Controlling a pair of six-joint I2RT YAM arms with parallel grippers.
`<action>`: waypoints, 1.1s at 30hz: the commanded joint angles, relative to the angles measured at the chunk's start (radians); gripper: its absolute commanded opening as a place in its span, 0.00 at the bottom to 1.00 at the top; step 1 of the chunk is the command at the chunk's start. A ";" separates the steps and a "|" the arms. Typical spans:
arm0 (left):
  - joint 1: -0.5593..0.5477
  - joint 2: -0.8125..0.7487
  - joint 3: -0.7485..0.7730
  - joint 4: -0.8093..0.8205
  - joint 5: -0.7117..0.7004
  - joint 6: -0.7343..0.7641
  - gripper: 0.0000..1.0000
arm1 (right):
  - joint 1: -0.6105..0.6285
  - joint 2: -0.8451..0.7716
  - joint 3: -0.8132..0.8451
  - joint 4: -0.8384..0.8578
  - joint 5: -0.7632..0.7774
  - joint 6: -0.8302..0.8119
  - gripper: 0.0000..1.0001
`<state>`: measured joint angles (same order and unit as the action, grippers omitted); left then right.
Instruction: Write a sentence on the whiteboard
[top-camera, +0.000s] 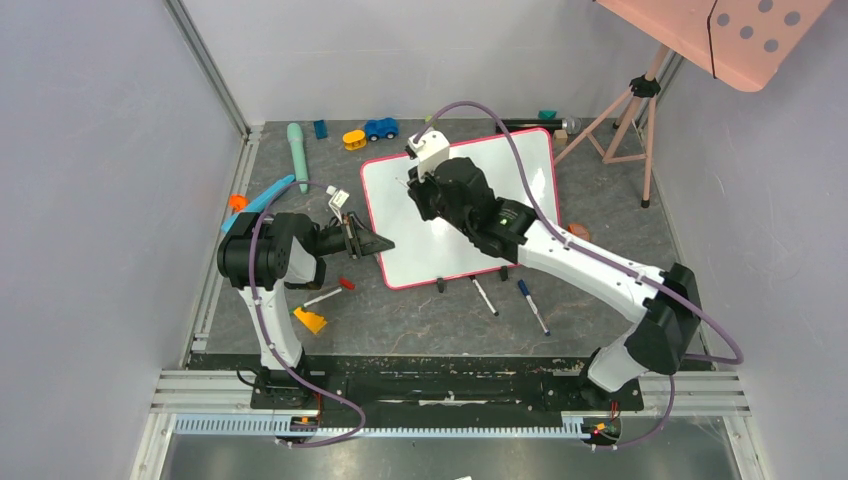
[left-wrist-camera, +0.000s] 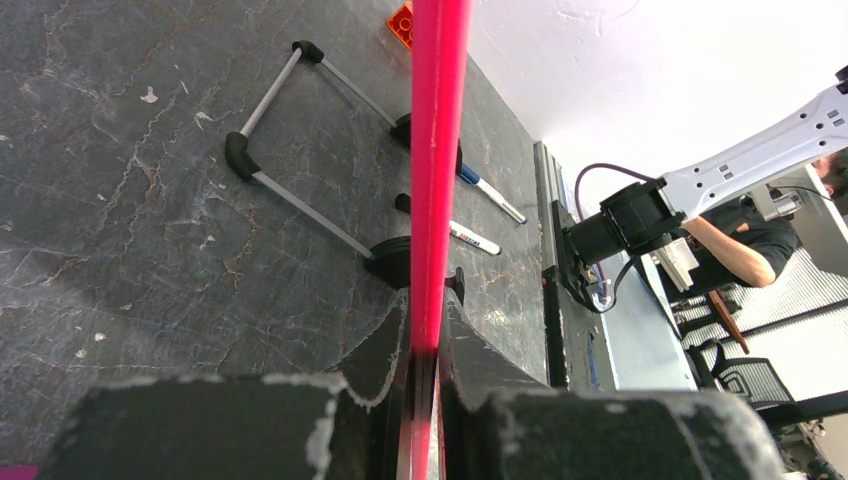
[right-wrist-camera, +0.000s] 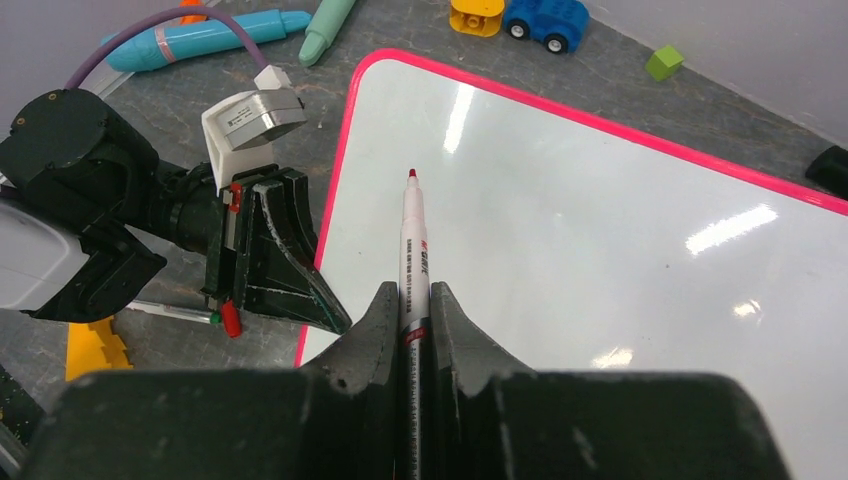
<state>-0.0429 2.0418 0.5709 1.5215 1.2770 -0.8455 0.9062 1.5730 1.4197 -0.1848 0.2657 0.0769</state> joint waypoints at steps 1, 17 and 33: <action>-0.030 0.038 -0.024 0.035 0.027 0.069 0.02 | 0.000 -0.080 -0.039 0.050 0.042 -0.021 0.00; -0.030 0.039 -0.022 0.035 0.027 0.069 0.02 | 0.000 -0.174 -0.177 0.051 0.035 0.009 0.00; -0.030 0.039 -0.023 0.035 0.027 0.069 0.02 | 0.000 -0.174 -0.176 0.060 0.042 0.008 0.00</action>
<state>-0.0437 2.0418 0.5709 1.5215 1.2770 -0.8440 0.9058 1.4330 1.2434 -0.1726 0.2905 0.0814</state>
